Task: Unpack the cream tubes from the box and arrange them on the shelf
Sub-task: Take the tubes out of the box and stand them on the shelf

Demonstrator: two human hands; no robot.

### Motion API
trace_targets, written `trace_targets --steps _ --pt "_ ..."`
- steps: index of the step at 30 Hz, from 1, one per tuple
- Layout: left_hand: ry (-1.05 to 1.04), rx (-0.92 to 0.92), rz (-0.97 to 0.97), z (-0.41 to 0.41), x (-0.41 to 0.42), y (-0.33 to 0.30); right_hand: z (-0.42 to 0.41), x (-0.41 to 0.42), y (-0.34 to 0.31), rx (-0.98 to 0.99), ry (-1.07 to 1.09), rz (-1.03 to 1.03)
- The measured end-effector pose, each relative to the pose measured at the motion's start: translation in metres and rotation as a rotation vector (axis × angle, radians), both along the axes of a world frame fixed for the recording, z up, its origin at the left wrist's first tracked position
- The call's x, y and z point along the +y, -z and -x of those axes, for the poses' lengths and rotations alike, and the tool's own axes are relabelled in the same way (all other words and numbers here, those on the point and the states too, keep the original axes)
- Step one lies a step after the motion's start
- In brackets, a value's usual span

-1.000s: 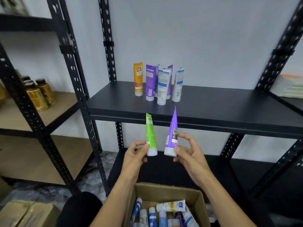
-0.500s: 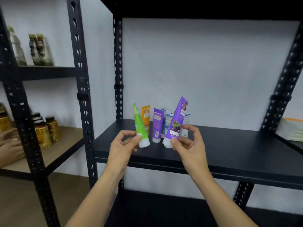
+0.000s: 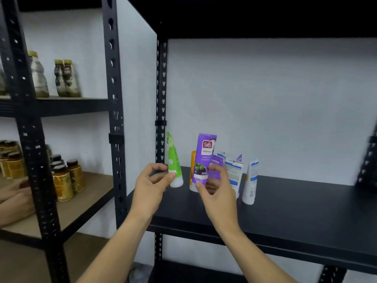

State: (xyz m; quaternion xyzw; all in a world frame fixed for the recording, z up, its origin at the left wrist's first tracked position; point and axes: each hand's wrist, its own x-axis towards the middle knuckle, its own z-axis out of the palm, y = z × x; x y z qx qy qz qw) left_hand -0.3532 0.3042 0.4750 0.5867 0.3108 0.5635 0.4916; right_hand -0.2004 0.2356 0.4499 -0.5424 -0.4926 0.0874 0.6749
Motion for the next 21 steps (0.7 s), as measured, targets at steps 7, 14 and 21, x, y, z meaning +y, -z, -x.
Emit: trace_targets --steps 7,14,21 --pt "-0.016 0.065 0.038 0.008 0.016 0.012 -0.006 0.039 0.034 -0.105 0.026 0.14" --pt "-0.042 0.117 0.033 0.009 0.034 0.018 -0.012 0.062 0.043 -0.214 0.08 0.233" --pt "-0.036 0.16 0.028 0.001 0.049 0.023 -0.016 0.071 0.049 -0.291 0.122 0.368"
